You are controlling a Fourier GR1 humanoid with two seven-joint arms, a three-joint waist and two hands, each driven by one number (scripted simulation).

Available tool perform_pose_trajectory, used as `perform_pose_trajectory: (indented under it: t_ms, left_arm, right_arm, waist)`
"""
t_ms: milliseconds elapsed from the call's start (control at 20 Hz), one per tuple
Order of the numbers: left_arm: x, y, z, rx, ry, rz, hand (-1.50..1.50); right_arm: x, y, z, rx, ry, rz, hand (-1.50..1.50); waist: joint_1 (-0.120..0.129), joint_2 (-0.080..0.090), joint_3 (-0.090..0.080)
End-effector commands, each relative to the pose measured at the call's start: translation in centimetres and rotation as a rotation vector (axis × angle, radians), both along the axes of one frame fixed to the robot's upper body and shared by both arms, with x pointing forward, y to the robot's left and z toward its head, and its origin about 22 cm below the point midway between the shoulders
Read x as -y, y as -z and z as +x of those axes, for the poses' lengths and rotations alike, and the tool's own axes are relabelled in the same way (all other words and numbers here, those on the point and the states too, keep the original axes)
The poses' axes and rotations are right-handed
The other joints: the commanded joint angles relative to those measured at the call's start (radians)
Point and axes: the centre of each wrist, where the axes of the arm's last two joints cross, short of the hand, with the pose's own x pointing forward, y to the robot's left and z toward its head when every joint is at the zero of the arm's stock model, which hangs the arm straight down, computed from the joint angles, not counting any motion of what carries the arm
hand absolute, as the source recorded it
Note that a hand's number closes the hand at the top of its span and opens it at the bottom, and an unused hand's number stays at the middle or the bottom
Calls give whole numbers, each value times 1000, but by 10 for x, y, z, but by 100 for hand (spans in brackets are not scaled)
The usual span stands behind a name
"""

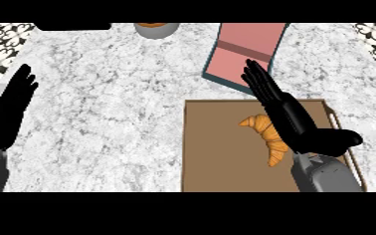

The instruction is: Pick the croissant from the tray and place it in the cardboard box

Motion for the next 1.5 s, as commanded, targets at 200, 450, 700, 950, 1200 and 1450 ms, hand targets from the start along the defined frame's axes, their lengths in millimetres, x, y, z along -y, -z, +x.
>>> perform_pose_trajectory:
  t_ms: [200, 450, 700, 950, 1200, 1450]
  left_arm:
    - [85, -2, 11, 102, 357, 2, 0]
    - [96, 1, 10, 64, 416, -32, 0]
    - [123, 13, 4, 57, 470, -46, 0]
    - [135, 16, 13, 81, 484, -25, 0]
    - [146, 28, -4, 74, 500, -38, 0]
    - [163, 16, 11, 60, 524, -43, 0]
  right_arm:
    - [47, 42, -30, -198, 208, -276, -150]
    - [97, 25, -25, 116, 323, -817, -150]
    - [94, 32, -60, 375, 310, -1058, -150]
    - [74, -3, -100, 409, 377, -1177, -150]
    - [63, -67, -132, 242, 255, -1268, -150]
    - [43, -96, -140, 118, 181, -1302, -150]
  waist:
    - [-43, 5, -15]
    - [-80, -4, -22]
    - [-55, -4, -16]
    - [-32, 2, -17]
    - [-18, 1, -18]
    - [5, 9, -16]
